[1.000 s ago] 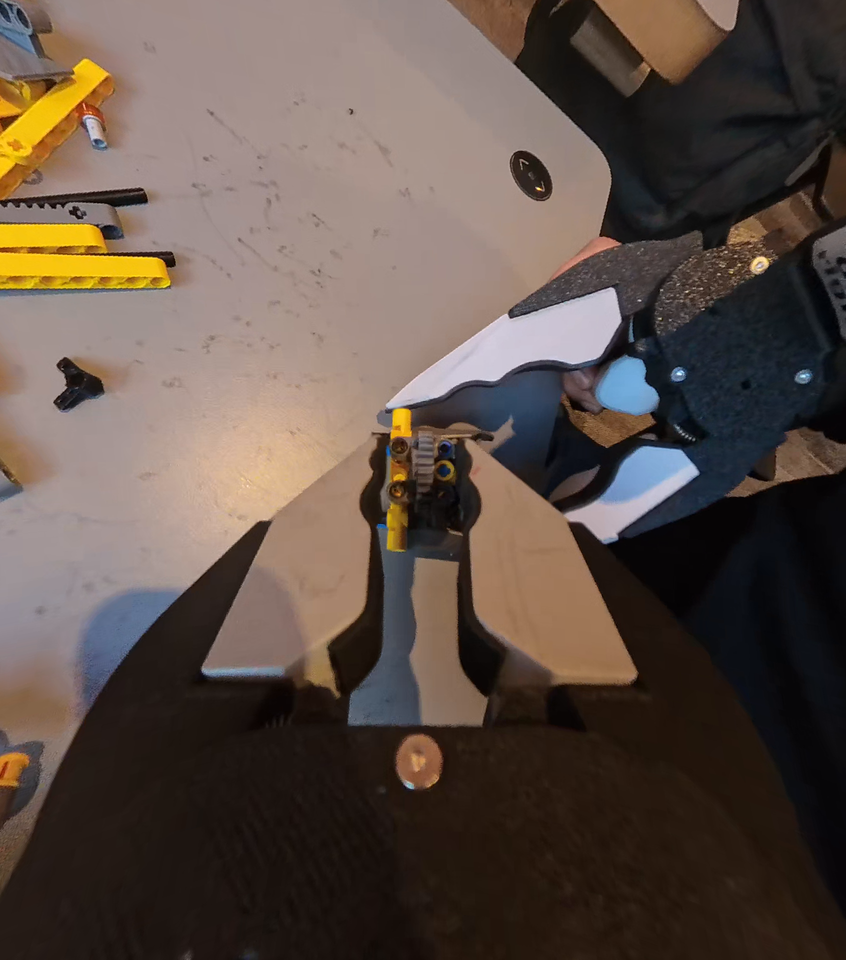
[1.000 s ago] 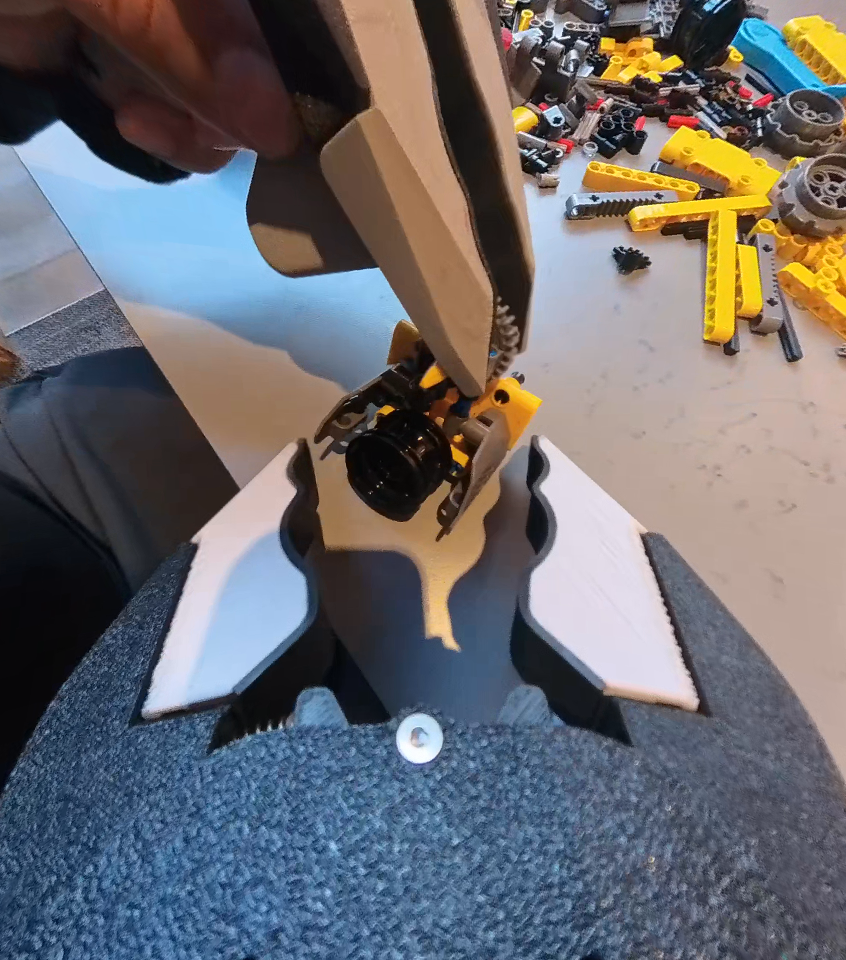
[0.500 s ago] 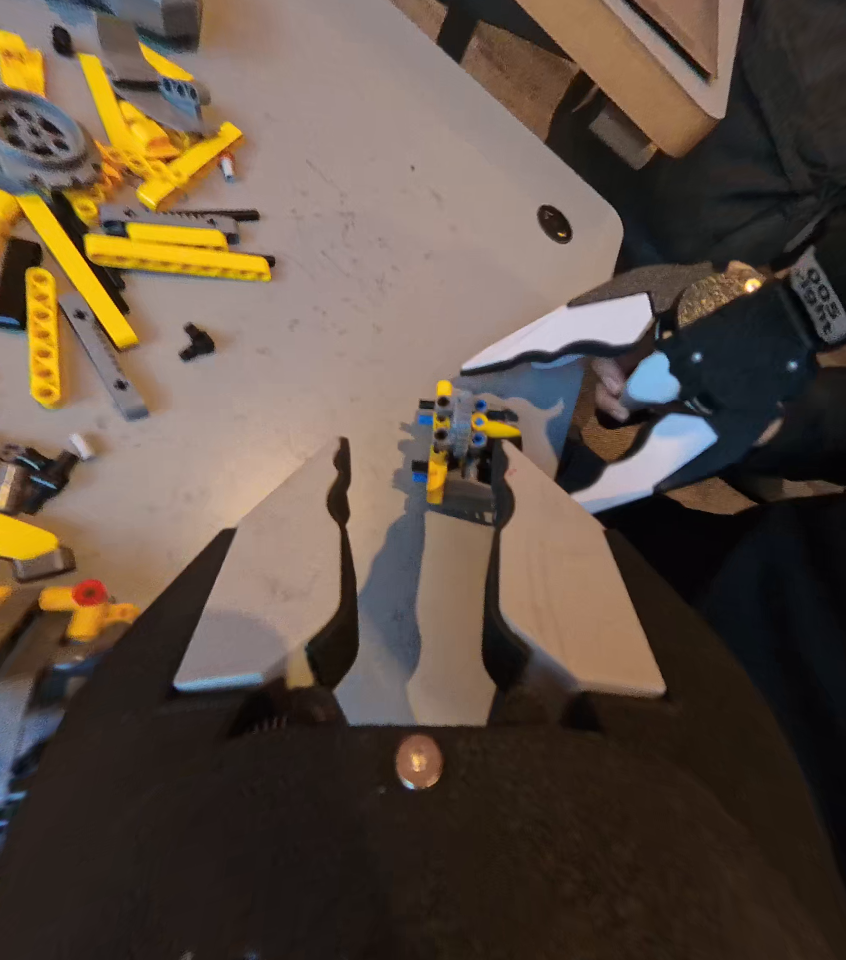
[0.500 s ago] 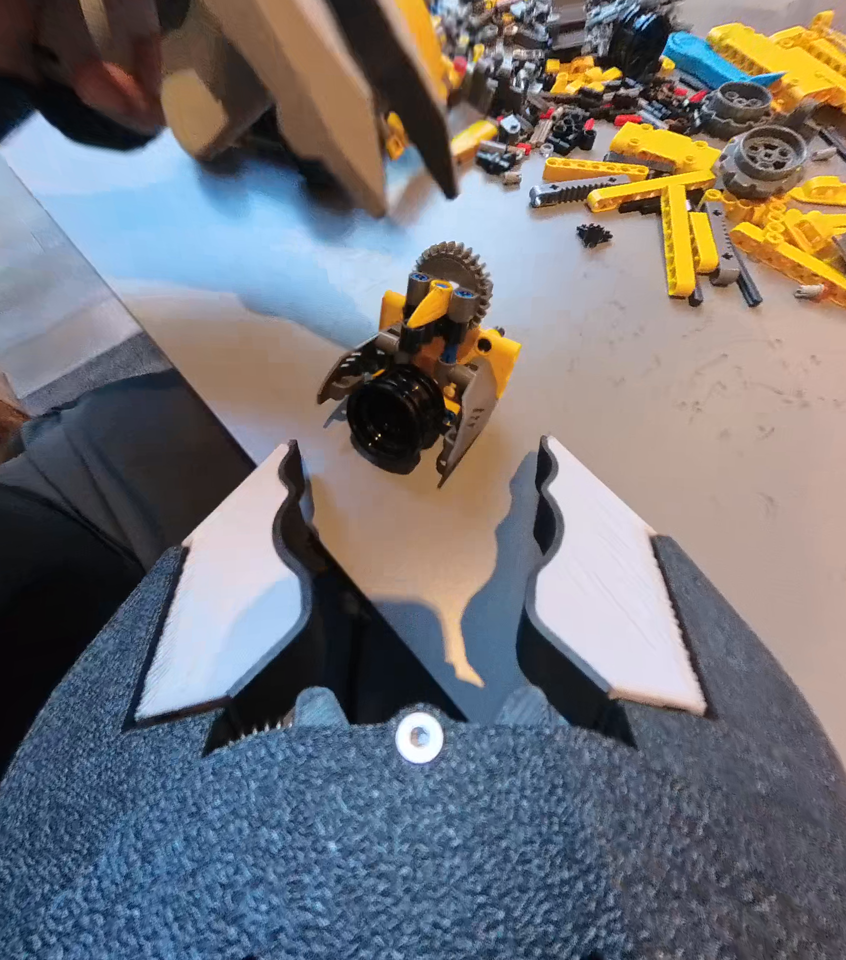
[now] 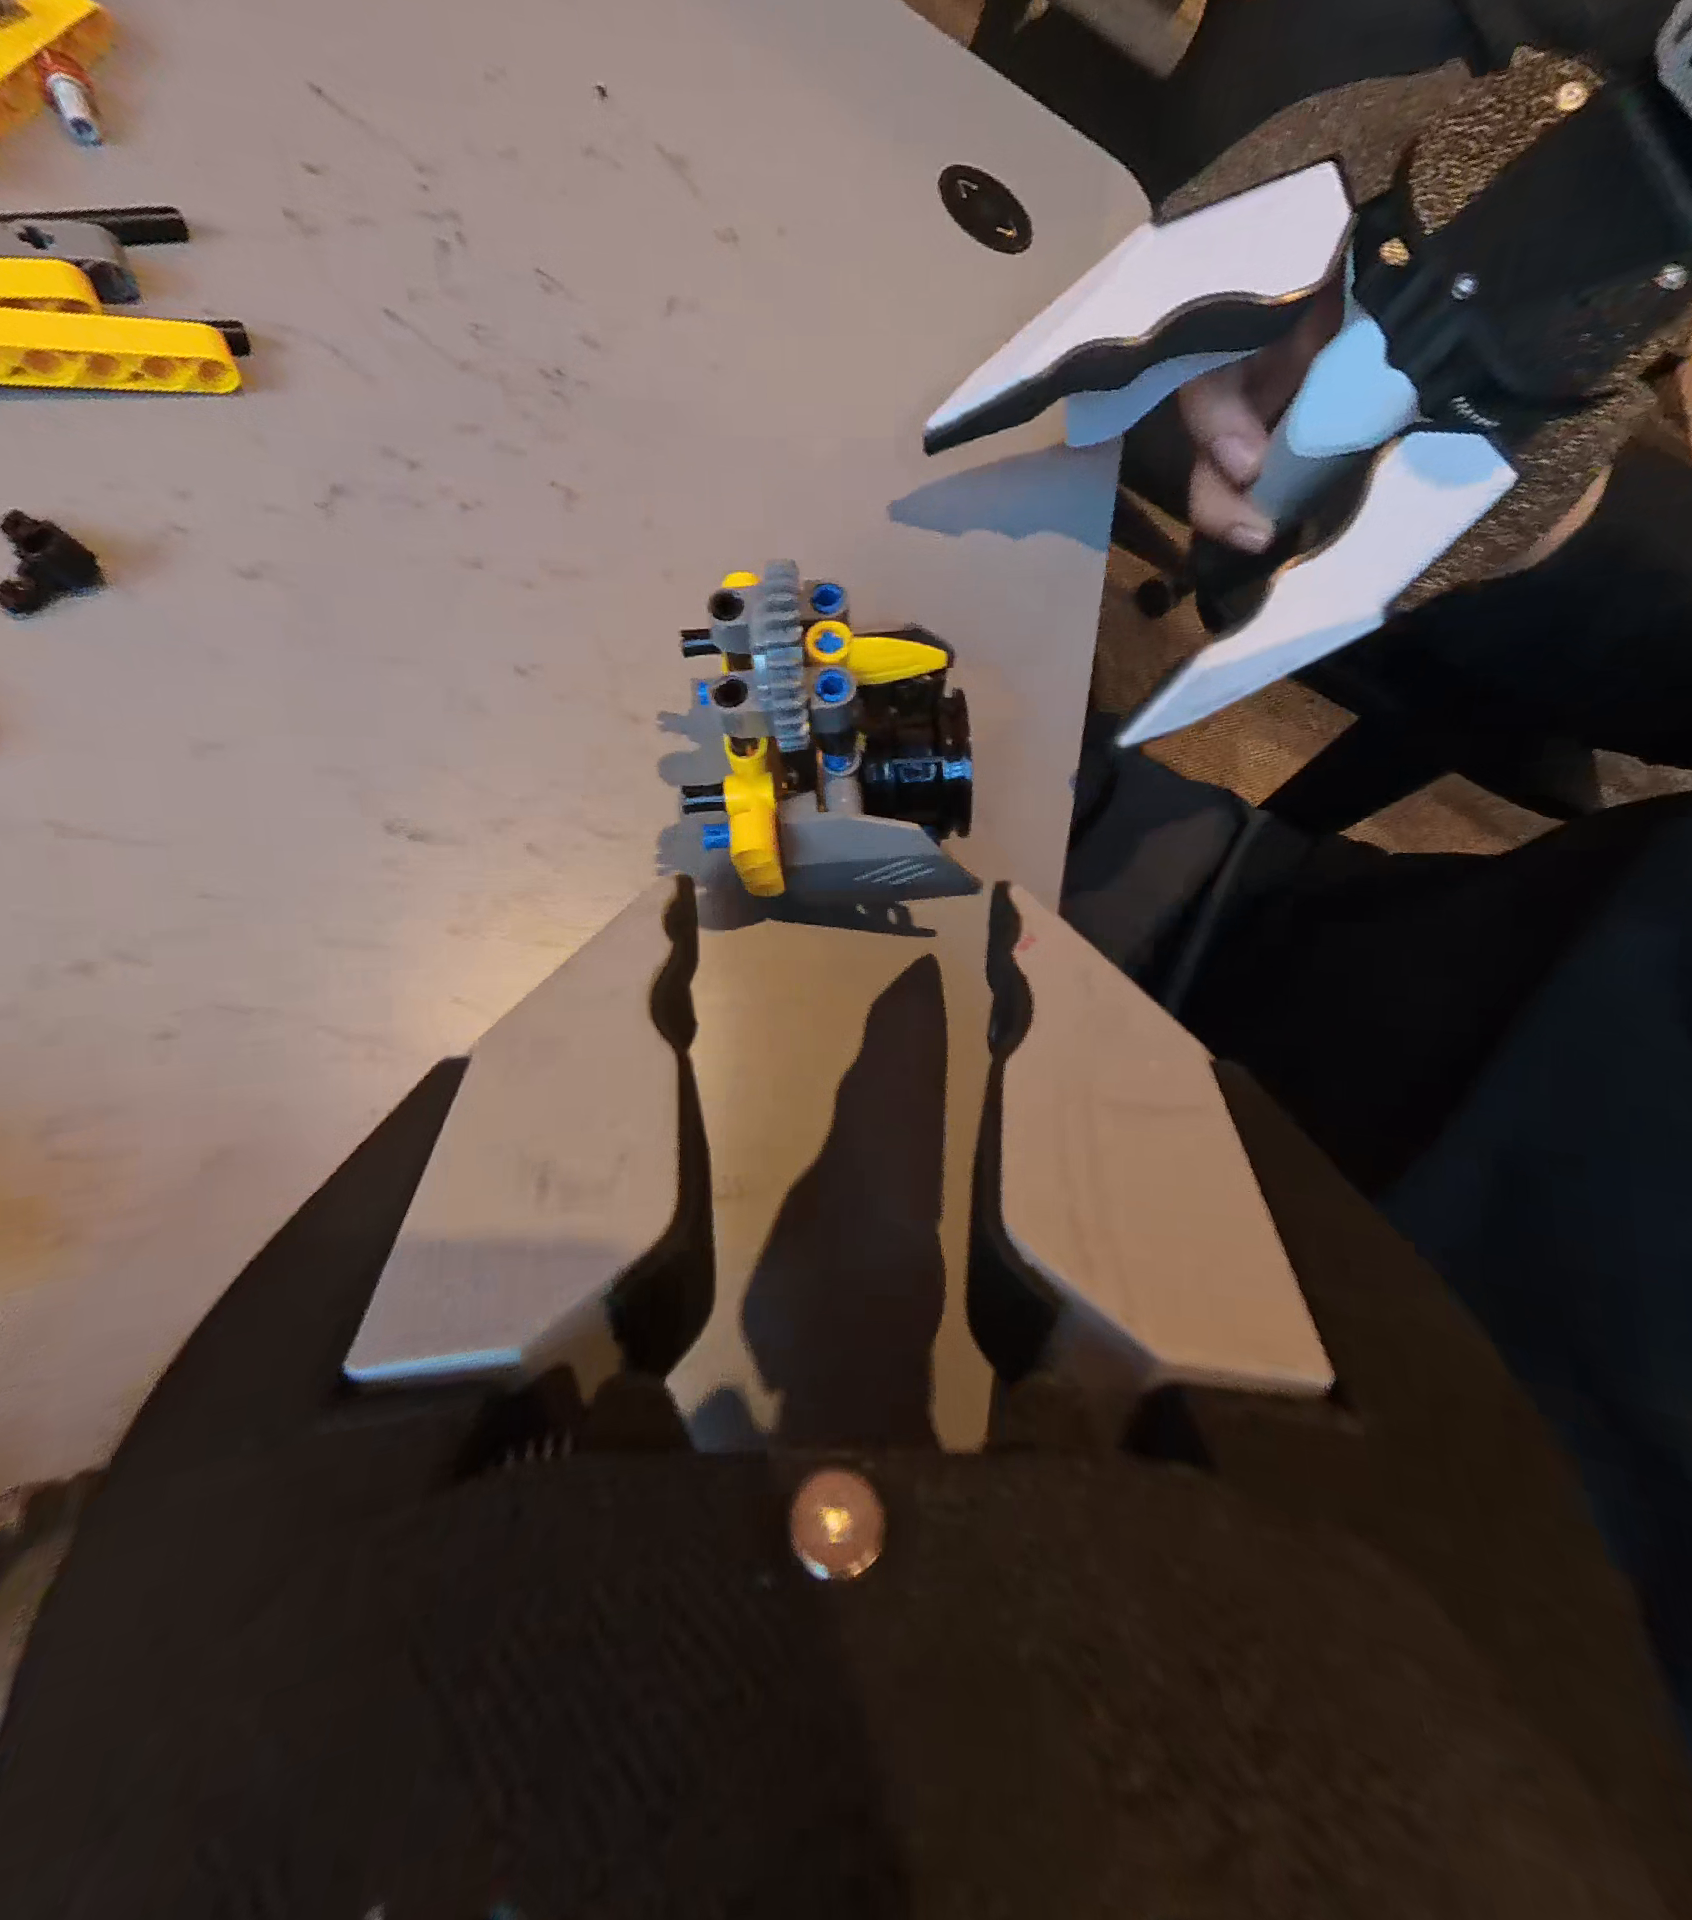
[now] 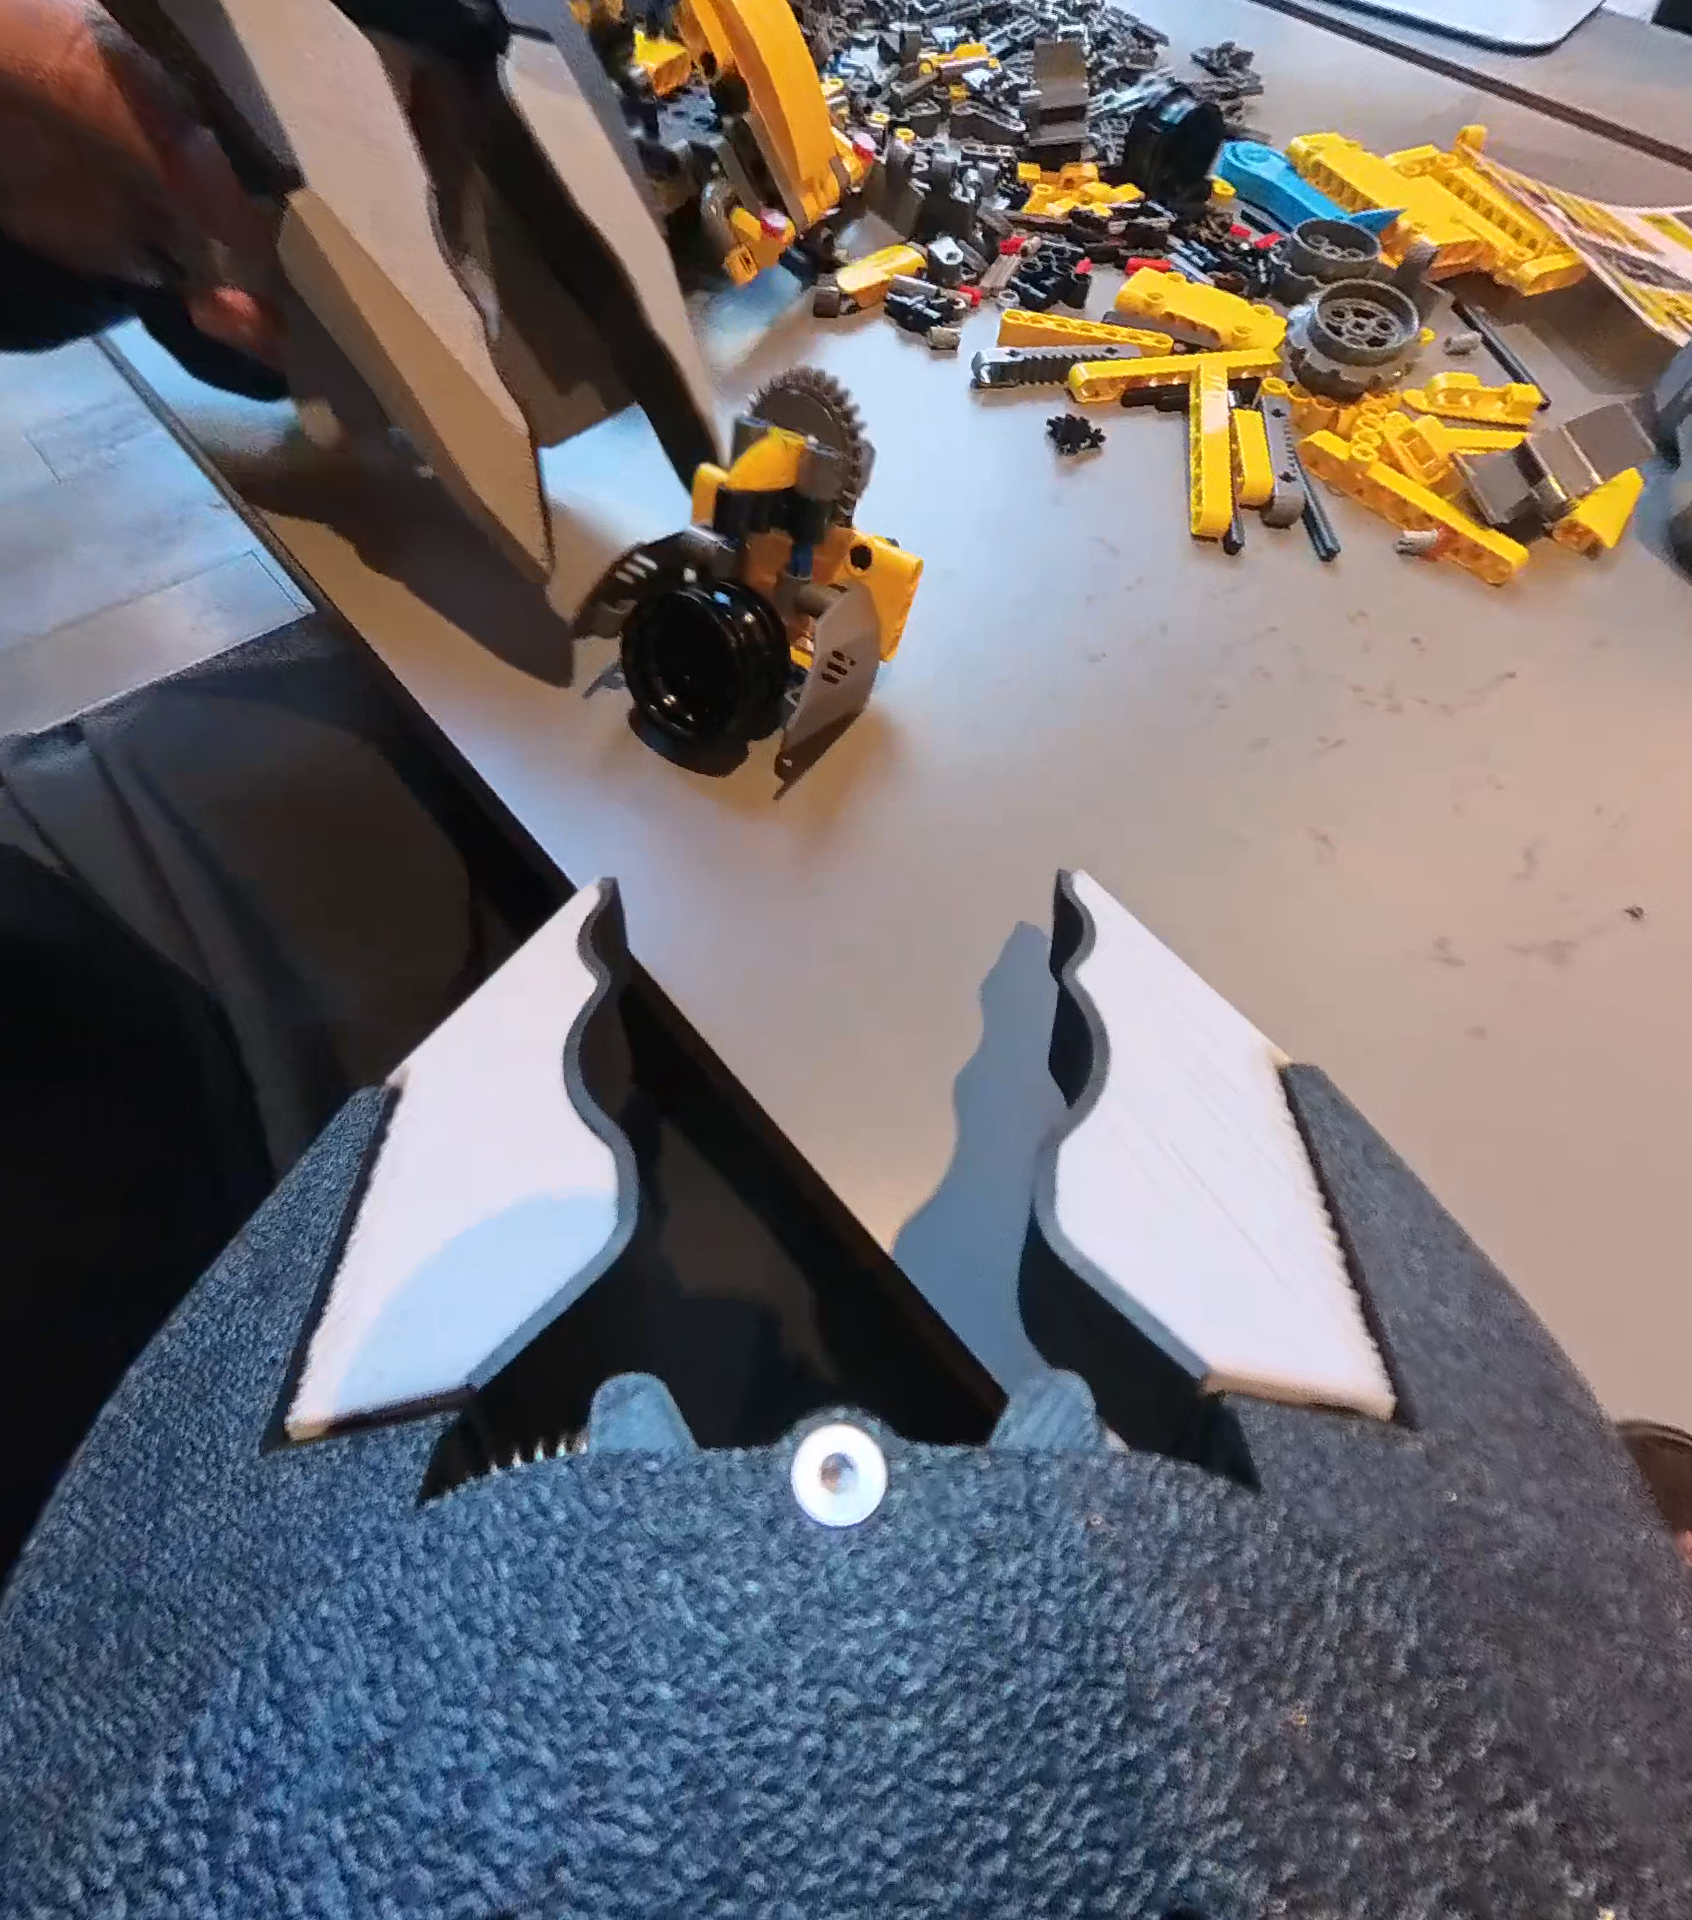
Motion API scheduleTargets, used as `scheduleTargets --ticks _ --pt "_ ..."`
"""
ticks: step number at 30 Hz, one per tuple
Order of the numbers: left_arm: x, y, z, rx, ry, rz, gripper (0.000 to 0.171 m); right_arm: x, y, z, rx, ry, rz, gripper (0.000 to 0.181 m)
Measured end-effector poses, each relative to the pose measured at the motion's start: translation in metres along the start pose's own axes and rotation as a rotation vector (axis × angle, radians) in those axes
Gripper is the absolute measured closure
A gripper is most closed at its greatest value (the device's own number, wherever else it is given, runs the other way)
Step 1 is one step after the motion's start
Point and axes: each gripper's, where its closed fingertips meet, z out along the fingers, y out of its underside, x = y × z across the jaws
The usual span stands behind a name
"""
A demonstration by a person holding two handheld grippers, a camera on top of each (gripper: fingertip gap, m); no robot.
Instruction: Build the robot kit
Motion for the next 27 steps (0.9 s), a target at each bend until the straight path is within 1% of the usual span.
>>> scheduleTargets --ticks 3,5,7,8,11,13,16,18,19,21,24,27 --pt "0.007 0.003 0.001 0.013 0.017 -0.013 0.117 0.011 0.006 -0.005 -0.014 0.049 -0.026 0.099" --pt "0.007 0.009 -0.003 0.006 -0.014 -0.022 0.116 0.019 0.01 -0.011 -0.021 0.085 -0.052 0.099" --pt "0.006 0.014 -0.012 0.024 -0.053 -0.026 0.116 0.026 0.012 -0.018 -0.01 0.105 -0.074 0.105" --pt "0.007 0.017 -0.017 0.038 -0.076 -0.03 0.116 0.03 0.012 -0.02 -0.001 0.111 -0.076 0.105" --pt "0.008 0.026 -0.027 0.098 -0.164 -0.024 0.112 0.036 0.006 -0.026 0.055 0.098 -0.067 0.104" --pt "0.009 0.028 -0.03 0.155 -0.236 -0.008 0.111 0.036 -0.006 -0.03 0.13 0.079 -0.058 0.106" --pt "0.014 0.029 -0.035 0.251 -0.333 0.047 0.11 0.03 -0.014 -0.034 0.241 0.018 -0.01 0.107" --pt "0.023 0.03 -0.034 0.295 -0.347 0.091 0.11 0.024 -0.015 -0.034 0.295 -0.036 0.042 0.107" --pt "0.027 0.033 -0.032 0.292 -0.345 0.121 0.109 0.022 -0.015 -0.035 0.318 -0.055 0.067 0.106" --pt "0.027 0.038 -0.03 0.275 -0.388 0.178 0.107 0.022 -0.021 -0.038 0.371 -0.076 0.106 0.106" --pt "0.034 0.033 -0.033 0.306 -0.413 0.238 0.103 0.022 -0.026 -0.04 0.406 -0.063 0.087 0.103" --pt "0.033 0.028 -0.04 0.333 -0.487 0.287 0.088 0.024 -0.023 -0.037 0.379 0.001 0.035 0.1"
